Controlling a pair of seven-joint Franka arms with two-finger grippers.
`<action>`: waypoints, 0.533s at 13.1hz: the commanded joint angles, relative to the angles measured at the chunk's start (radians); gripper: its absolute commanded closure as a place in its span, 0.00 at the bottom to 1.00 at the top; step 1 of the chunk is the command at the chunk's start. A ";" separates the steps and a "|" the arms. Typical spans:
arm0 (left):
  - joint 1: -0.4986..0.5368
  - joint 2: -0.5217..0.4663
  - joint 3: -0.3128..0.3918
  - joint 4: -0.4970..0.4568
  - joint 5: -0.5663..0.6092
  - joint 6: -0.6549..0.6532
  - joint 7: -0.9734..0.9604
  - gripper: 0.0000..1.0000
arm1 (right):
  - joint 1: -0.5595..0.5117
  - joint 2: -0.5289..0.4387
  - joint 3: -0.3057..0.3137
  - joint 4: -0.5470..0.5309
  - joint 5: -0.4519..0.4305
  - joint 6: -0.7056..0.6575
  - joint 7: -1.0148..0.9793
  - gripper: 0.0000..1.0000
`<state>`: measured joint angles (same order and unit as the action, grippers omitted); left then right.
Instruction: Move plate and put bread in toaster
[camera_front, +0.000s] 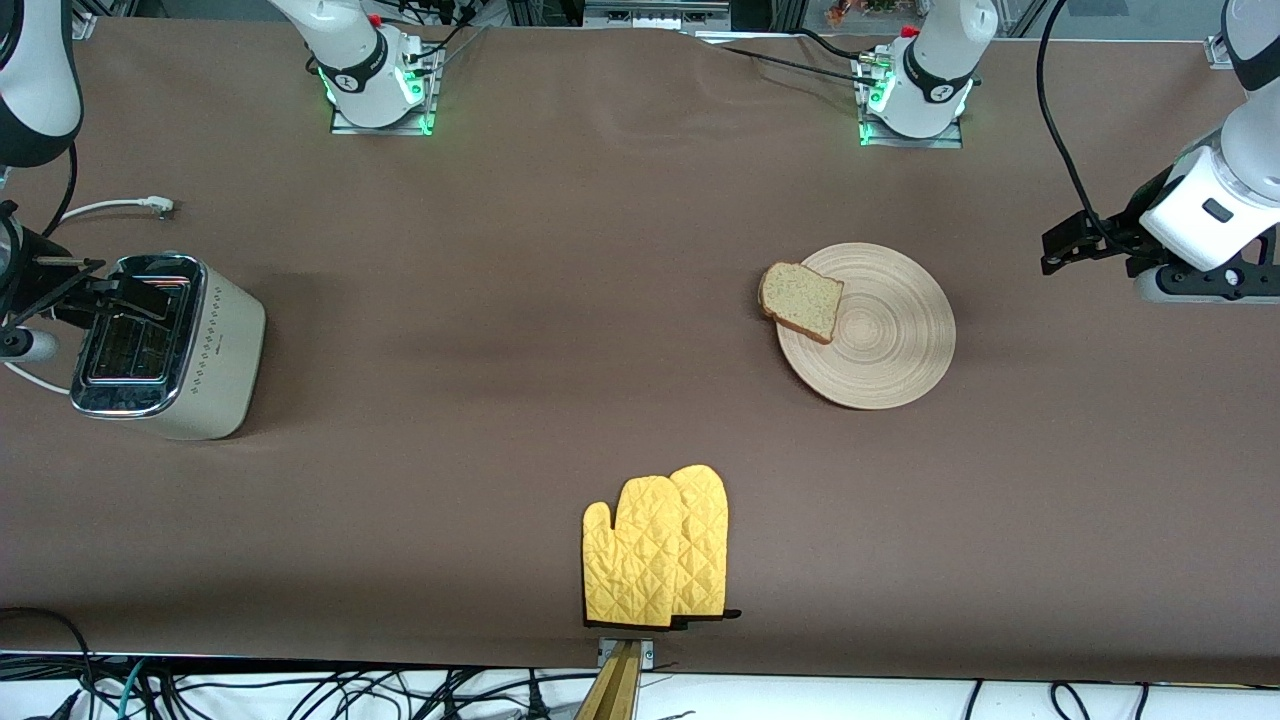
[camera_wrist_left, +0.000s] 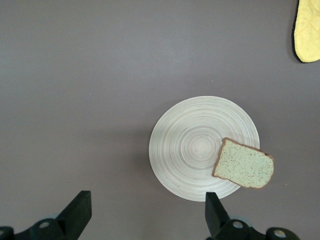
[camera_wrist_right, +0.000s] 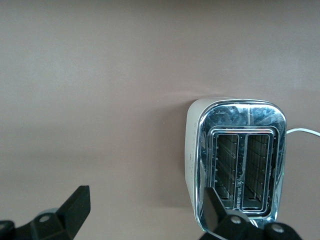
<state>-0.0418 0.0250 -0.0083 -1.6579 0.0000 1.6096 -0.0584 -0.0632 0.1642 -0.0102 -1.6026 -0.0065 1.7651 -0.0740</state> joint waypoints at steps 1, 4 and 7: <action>-0.007 0.012 0.001 0.026 0.002 -0.017 -0.011 0.00 | -0.009 0.011 0.007 0.026 -0.007 -0.007 0.005 0.00; -0.007 0.012 0.001 0.026 0.009 -0.017 -0.008 0.00 | -0.007 0.011 0.007 0.026 -0.007 -0.007 0.005 0.00; -0.009 0.013 0.001 0.026 0.009 -0.016 -0.008 0.00 | -0.007 0.011 0.007 0.026 -0.007 -0.007 0.005 0.00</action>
<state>-0.0420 0.0250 -0.0083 -1.6579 0.0000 1.6096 -0.0583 -0.0632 0.1642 -0.0102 -1.6026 -0.0065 1.7651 -0.0740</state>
